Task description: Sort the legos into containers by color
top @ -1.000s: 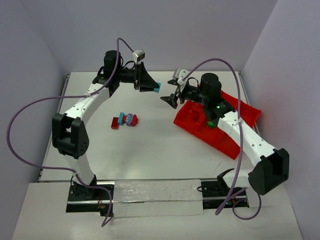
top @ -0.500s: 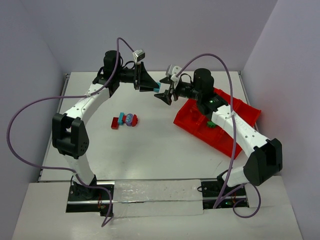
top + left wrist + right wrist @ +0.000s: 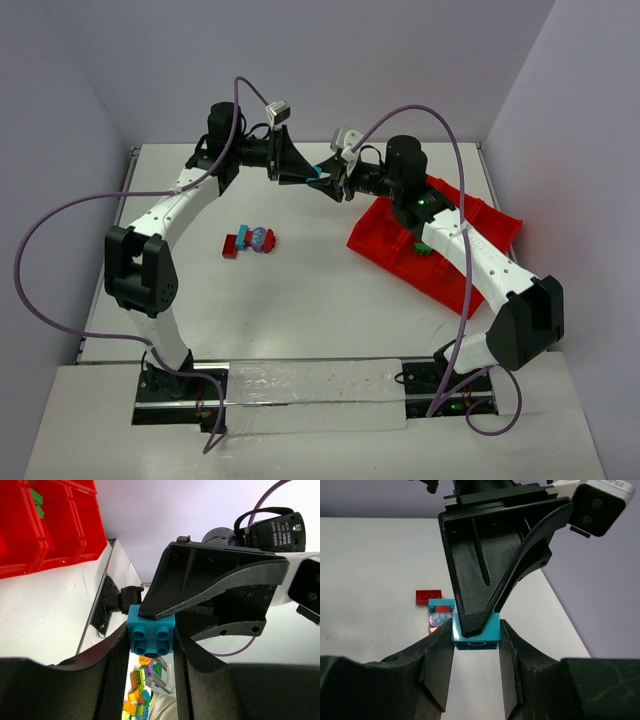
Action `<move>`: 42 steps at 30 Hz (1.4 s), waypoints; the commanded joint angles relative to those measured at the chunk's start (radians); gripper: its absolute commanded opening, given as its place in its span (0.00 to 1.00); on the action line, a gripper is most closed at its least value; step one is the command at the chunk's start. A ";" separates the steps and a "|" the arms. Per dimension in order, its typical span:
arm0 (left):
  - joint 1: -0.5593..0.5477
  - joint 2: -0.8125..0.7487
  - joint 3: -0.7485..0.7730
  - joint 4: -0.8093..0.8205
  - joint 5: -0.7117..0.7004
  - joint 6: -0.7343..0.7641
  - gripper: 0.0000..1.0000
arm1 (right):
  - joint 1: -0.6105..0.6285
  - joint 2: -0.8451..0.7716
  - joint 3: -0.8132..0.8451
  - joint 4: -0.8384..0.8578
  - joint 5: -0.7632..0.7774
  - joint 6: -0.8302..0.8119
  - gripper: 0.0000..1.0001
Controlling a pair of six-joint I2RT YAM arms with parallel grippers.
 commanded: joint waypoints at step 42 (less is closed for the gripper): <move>0.187 -0.083 0.171 -0.710 -0.652 0.493 0.91 | -0.658 0.053 -0.131 -0.323 0.982 0.861 0.07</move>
